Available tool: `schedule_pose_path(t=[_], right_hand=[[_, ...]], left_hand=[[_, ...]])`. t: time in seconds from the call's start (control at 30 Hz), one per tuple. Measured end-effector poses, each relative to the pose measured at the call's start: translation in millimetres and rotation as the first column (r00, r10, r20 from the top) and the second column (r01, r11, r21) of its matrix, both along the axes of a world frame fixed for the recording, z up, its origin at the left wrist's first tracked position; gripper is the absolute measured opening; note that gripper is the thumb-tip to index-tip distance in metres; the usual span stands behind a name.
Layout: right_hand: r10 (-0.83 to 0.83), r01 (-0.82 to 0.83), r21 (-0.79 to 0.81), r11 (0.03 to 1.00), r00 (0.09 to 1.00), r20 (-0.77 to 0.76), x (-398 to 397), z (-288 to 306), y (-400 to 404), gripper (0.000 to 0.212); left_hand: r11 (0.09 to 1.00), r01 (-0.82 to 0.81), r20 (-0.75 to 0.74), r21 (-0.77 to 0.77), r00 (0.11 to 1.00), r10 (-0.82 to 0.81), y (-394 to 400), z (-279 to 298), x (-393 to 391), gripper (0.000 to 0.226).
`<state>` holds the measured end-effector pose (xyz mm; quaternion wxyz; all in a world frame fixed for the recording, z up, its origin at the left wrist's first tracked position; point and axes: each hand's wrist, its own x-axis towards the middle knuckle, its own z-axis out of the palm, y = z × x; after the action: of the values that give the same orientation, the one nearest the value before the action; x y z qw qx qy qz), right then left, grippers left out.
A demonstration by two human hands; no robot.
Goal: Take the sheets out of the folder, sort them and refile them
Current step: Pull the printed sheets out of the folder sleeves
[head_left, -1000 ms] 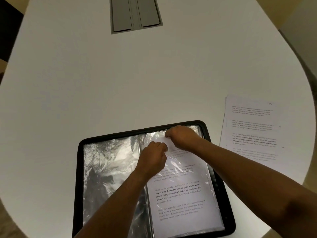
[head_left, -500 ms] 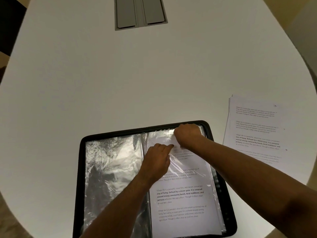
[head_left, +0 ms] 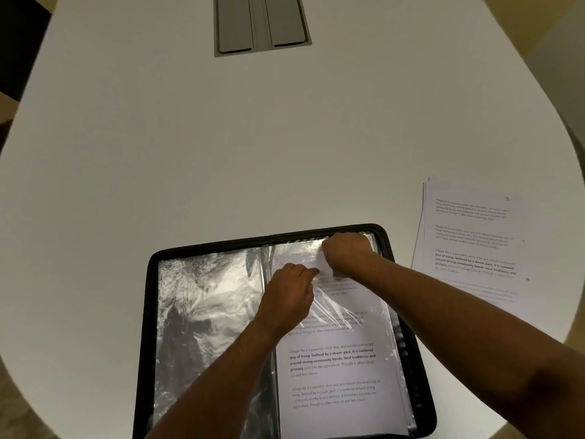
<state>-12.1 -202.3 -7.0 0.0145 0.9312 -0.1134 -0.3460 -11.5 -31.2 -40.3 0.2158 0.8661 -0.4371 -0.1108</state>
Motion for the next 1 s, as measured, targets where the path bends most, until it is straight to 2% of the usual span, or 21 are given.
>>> schedule_pose_path(t=[0.2, 0.3, 0.47, 0.63, 0.8, 0.93, 1.0], right_hand=[[-0.016, 0.016, -0.022, 1.000, 1.000, 0.021, -0.8, 2.9, 1.2, 0.022], [-0.021, 0.022, -0.032, 0.999, 0.999, 0.036, -3.2, 3.6, 3.5, 0.019], [-0.045, 0.046, -0.018, 0.999, 0.997, 0.069, -8.1, -2.9, 6.2, 0.033], [-0.043, 0.043, 0.010, 0.999, 0.999, 0.001, -5.4, -0.4, 0.9, 0.032], [-0.026, 0.024, 0.050, 0.998, 0.999, 0.037, -7.4, -2.0, -4.5, 0.031], [-0.064, 0.054, 0.099, 0.994, 0.993, 0.102, -3.1, 4.2, -13.3, 0.026], [-0.114, 0.091, 0.149, 0.985, 0.982, 0.149, 4.9, 10.7, -20.6, 0.025]], left_hand=[[0.999, 0.001, -0.024, 0.045, 1.000, 0.000, -1.5, 2.4, -0.1, 0.031], [0.991, -0.064, -0.065, 0.115, 0.995, 0.072, -3.8, 4.1, 3.3, 0.033], [0.971, 0.001, -0.032, 0.240, 0.999, 0.006, -11.5, 4.4, 10.4, 0.052], [0.945, 0.034, -0.046, 0.324, 0.999, -0.021, -24.4, 8.0, 21.4, 0.060], [0.964, 0.000, -0.052, 0.266, 0.999, 0.015, -25.2, 8.8, 21.7, 0.048], [0.986, -0.066, -0.032, 0.156, 0.997, 0.072, -17.4, 5.5, 14.3, 0.062], [0.991, -0.111, -0.012, 0.071, 0.994, 0.112, -15.0, 6.2, 10.1, 0.061]])
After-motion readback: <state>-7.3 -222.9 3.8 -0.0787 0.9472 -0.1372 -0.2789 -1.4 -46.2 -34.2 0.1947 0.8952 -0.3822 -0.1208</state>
